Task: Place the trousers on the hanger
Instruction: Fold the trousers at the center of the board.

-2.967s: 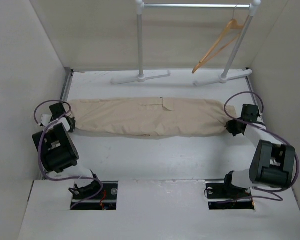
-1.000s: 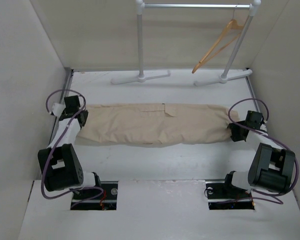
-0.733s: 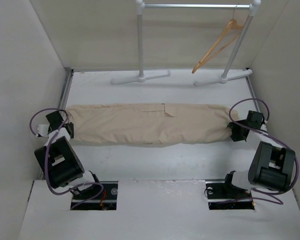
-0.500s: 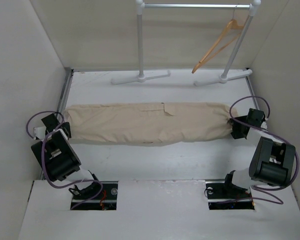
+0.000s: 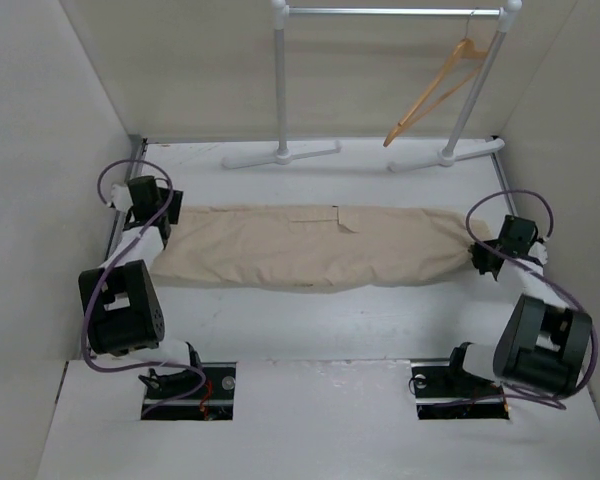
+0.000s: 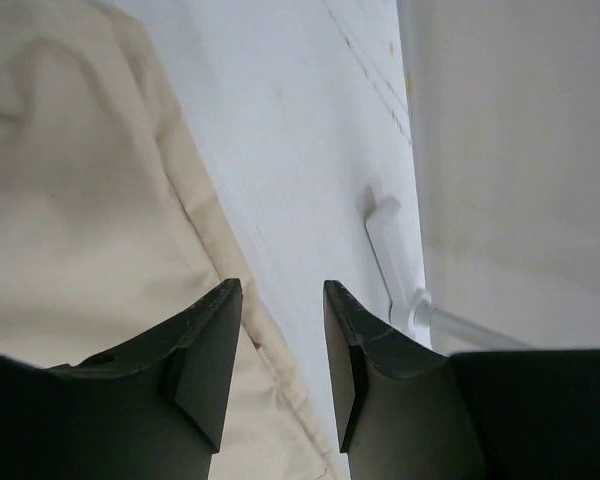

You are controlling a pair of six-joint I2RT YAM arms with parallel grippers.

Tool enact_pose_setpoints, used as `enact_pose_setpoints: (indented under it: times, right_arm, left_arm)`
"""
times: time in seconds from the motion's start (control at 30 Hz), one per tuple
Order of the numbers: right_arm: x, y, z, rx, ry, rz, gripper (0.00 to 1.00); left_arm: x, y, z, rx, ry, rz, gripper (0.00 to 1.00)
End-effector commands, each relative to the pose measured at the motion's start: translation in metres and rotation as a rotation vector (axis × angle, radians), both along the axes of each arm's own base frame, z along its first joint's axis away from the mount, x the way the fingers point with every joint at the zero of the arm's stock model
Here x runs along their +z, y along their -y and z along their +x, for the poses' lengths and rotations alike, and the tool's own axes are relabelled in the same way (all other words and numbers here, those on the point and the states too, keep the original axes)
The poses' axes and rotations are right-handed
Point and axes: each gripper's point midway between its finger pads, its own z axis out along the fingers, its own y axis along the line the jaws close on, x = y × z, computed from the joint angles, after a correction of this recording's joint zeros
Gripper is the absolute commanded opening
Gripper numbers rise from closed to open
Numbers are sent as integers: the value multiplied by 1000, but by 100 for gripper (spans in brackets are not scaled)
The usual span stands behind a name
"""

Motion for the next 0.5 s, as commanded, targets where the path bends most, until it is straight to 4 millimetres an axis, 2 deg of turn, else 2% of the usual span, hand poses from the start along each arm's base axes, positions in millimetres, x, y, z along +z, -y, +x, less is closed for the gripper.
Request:
enact_pose_setpoints:
  times: [0.0, 0.13, 0.23, 0.33, 0.4, 0.47]
  right_arm:
    - [66, 29, -15, -87, 40, -188, 6]
    - [135, 36, -23, -73, 130, -318, 7]
    - [170, 22, -23, -4, 188, -389, 8]
    - [205, -1, -22, 93, 265, -451, 8]
    - [226, -25, -20, 186, 310, -480, 8]
    - [239, -48, -19, 261, 343, -480, 7]
  left_arm:
    - [22, 49, 10, -121, 25, 50, 36]
    - [24, 126, 14, -297, 5, 49, 36]
    - [36, 176, 8, -410, -5, 72, 36]
    - [51, 213, -5, -507, -26, 131, 36]
    - [61, 221, -13, -541, -44, 188, 36]
    - [70, 216, -20, -554, -53, 244, 37]
